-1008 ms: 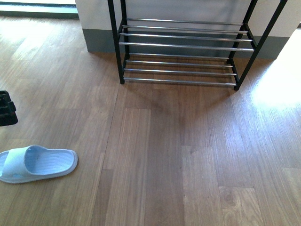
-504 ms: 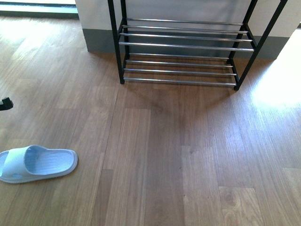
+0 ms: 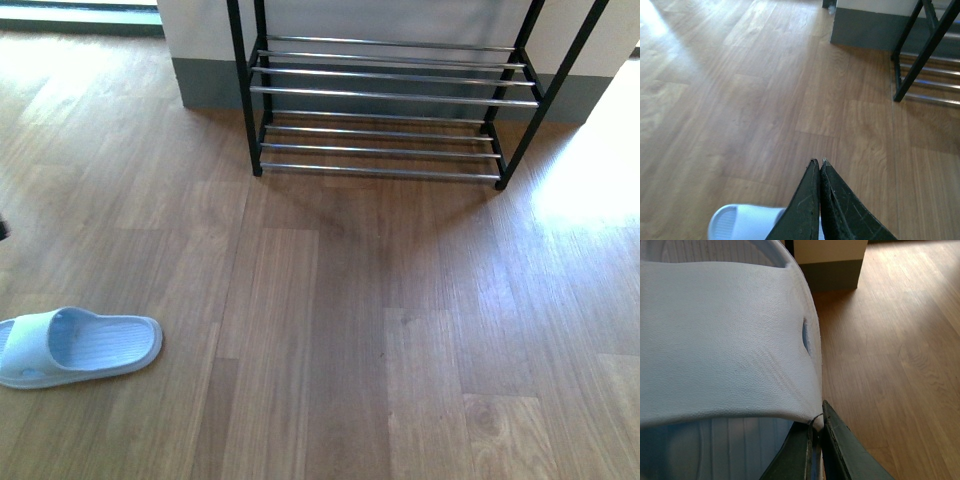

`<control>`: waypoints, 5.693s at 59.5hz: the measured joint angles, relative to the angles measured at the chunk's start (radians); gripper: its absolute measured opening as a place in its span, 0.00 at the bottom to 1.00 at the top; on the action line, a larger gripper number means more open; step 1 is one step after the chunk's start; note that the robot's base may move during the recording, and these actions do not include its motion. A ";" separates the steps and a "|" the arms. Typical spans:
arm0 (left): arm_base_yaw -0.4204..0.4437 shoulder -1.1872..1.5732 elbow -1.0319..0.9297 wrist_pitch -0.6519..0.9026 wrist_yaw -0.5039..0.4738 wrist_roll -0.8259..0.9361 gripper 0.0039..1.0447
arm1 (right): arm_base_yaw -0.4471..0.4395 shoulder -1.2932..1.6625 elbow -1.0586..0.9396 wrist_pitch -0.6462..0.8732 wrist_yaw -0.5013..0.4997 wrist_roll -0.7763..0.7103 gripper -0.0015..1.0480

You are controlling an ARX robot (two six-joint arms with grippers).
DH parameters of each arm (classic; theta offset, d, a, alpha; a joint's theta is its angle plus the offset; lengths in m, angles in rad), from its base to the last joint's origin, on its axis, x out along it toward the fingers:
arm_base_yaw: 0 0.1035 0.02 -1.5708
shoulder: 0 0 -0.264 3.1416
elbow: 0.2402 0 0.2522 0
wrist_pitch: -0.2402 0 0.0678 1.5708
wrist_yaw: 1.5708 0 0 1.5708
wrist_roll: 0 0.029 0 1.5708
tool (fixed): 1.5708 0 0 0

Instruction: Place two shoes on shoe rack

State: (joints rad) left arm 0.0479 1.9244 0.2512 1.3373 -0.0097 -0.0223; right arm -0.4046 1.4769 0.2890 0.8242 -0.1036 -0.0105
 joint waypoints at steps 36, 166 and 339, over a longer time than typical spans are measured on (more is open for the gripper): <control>-0.047 -0.615 -0.245 -0.016 0.010 0.014 0.92 | 0.002 0.001 -0.001 0.000 -0.002 0.000 0.01; 0.034 -0.244 -0.140 -0.493 -0.082 -0.019 0.91 | 0.002 0.001 -0.001 0.000 -0.002 0.000 0.01; -0.017 0.743 0.634 -0.291 -0.283 0.193 0.01 | 0.002 0.001 -0.001 0.000 -0.002 0.000 0.01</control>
State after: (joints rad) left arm 0.0311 2.6675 0.8856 1.0458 -0.2928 0.1703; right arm -0.4026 1.4776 0.2882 0.8242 -0.1051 -0.0105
